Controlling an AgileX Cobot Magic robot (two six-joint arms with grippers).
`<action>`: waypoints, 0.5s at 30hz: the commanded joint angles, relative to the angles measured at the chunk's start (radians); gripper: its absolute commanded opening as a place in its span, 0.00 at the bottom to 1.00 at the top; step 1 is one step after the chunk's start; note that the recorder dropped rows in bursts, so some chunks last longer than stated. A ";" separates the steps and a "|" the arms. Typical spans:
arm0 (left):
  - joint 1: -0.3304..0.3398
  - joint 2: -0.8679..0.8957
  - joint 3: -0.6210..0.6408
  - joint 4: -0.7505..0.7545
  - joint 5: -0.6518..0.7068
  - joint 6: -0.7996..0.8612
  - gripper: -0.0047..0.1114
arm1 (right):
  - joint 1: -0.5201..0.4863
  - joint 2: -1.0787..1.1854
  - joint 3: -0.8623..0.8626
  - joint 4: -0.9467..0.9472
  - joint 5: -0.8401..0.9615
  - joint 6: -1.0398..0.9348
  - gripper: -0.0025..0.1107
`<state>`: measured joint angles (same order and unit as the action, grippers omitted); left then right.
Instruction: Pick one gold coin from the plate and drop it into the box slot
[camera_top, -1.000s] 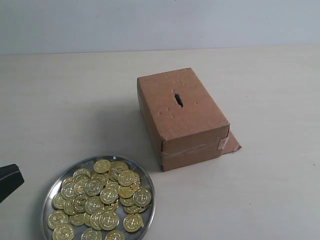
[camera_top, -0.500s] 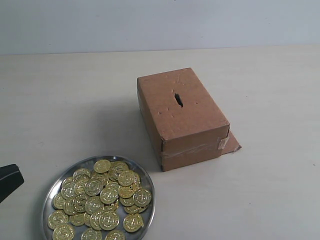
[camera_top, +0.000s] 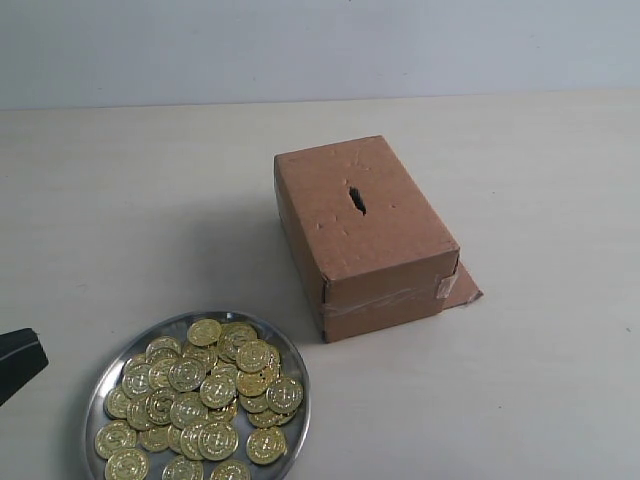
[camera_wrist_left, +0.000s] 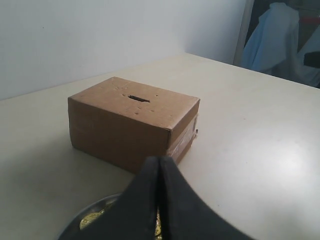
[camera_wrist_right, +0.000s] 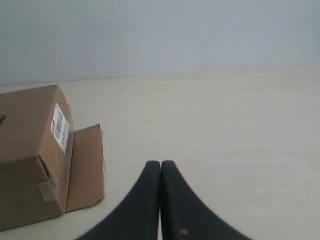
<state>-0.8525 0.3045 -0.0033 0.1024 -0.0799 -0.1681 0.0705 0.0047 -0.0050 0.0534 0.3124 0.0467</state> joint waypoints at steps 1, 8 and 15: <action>-0.005 -0.004 0.003 -0.003 -0.005 0.004 0.06 | -0.006 -0.005 0.005 -0.027 -0.037 0.007 0.02; -0.005 -0.004 0.003 -0.003 -0.005 0.004 0.06 | -0.026 -0.005 0.005 -0.037 -0.027 -0.025 0.02; -0.005 -0.004 0.003 -0.003 -0.005 0.004 0.06 | -0.035 -0.005 0.005 -0.048 -0.027 -0.025 0.02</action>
<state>-0.8525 0.3045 -0.0033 0.1024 -0.0799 -0.1681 0.0425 0.0047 -0.0050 0.0200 0.2918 0.0325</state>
